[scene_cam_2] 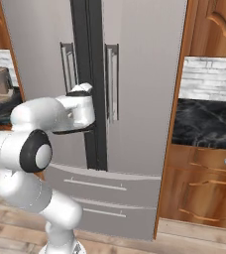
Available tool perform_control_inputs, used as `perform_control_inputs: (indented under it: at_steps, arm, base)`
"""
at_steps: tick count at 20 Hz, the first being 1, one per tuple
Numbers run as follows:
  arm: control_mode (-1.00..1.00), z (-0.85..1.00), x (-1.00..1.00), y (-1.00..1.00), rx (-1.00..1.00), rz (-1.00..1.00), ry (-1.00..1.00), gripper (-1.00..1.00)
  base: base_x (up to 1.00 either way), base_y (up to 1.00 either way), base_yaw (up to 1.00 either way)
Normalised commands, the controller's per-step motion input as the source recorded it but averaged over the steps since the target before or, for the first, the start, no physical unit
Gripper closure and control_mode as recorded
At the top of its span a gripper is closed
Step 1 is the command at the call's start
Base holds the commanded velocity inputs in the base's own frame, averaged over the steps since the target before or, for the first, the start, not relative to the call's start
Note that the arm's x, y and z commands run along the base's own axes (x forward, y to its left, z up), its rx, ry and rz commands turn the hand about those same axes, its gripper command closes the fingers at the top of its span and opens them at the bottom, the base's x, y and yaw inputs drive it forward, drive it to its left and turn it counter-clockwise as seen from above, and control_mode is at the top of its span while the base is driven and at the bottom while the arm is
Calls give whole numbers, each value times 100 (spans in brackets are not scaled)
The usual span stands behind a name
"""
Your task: Place the fish on the counter behind the older fish on the same shelf of the fridge to maintain FIFO order. Close the fridge door when finished.
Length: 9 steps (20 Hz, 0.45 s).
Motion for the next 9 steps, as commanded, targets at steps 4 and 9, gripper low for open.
perform_control_inputs:
  at_steps: [4,9]
  arm:
    - [-100,0,100,0,13,2,0,-100]
    - [-100,0,82,0,9,0,0,-100]
  base:
    - [0,0,0]
    - [0,0,0]
